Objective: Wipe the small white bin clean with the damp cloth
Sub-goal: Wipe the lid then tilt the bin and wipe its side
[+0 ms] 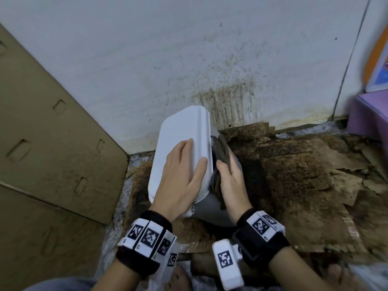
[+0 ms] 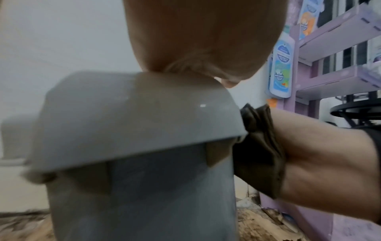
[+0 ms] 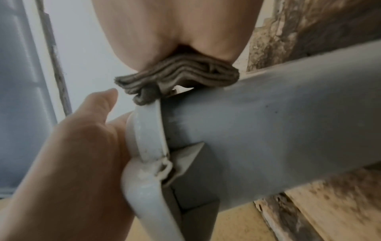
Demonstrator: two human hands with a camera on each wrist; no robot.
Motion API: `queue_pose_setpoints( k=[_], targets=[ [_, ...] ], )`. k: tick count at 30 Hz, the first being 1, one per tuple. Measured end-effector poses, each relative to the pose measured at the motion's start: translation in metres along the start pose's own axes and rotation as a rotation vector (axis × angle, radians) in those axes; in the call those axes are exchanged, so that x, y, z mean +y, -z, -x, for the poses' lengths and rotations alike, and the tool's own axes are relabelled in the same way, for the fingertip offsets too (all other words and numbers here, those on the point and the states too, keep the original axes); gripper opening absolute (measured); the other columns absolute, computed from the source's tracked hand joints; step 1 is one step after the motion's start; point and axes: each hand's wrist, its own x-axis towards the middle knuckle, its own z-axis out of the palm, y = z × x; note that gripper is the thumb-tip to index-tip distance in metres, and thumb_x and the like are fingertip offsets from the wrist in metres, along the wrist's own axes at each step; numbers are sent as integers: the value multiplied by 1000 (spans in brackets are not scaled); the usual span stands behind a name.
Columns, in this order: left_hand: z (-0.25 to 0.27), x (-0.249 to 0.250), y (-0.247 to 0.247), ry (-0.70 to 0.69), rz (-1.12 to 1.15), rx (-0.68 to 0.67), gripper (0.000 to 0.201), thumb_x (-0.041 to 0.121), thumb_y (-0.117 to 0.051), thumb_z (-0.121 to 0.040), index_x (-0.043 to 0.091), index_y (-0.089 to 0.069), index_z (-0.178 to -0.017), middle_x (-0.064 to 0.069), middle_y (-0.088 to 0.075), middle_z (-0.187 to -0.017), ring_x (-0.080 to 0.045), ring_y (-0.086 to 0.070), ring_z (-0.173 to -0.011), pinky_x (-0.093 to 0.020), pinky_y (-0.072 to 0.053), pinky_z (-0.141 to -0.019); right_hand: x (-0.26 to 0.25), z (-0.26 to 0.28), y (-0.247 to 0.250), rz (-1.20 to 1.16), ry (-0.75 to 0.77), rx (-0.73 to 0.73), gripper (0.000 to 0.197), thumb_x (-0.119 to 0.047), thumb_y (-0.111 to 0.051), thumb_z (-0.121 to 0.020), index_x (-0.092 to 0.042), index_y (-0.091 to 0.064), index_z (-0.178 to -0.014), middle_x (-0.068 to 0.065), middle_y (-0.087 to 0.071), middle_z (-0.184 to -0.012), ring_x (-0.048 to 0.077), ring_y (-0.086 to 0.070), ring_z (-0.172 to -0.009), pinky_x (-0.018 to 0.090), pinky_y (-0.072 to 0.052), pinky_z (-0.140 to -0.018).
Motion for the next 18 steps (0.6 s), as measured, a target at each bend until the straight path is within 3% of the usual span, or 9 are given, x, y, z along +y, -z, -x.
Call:
queue_pose_setpoints(
  k=[4, 7, 11, 14, 16, 18],
  targets=[
    [-1, -16, 3, -8, -100, 61, 70, 57, -34, -100, 17, -26, -157, 1, -26, -156, -16, -23, -147, -35, -22, -121, 12, -4, 4, -164, -219, 86, 33, -33, -46, -103, -39, -58, -133, -10, -69, -123, 14, -65, -115, 44, -49, -105],
    [-2, -27, 3, 2, -63, 61, 74, 59, -31, -96, 17, -25, -157, 3, -24, -158, -15, -21, -149, -36, -20, -123, 19, -7, 8, -247, -272, 139, 35, -35, -45, -102, -33, -61, -133, -1, -69, -127, 22, -64, -119, 51, -45, -108],
    [-4, -39, 5, -7, -73, 38, 79, 61, -28, -96, 20, -12, -162, 5, -8, -169, -6, -3, -154, -29, -6, -125, 25, -3, 5, -146, -233, 150, 34, -33, -43, -102, -32, -62, -131, -7, -69, -125, 15, -63, -118, 45, -44, -109],
    [-4, -45, 6, 15, -35, 2, 79, 63, -27, -96, 25, -6, -163, 12, -1, -170, 2, 3, -153, -28, -4, -125, 26, 3, -11, 14, -160, 84, 42, -39, -42, -101, -37, -52, -141, -16, -60, -136, 3, -54, -125, 38, -39, -113],
    [-3, -46, 6, 29, -23, -6, 79, 65, -27, -96, 28, -5, -163, 14, -2, -170, 5, 1, -153, -27, -5, -125, 28, 7, -24, 111, -77, 28, 51, -48, -39, -98, -40, -42, -149, -19, -48, -149, -1, -42, -137, 37, -31, -119],
    [-3, -46, 4, 39, -14, -3, 81, 67, -28, -96, 28, -5, -163, 15, -2, -169, 5, 0, -152, -26, -5, -125, 30, 11, -37, 260, 1, -35, 55, -53, -28, -99, -44, -28, -154, -21, -26, -161, -7, -20, -147, 35, -17, -125]
  ],
)
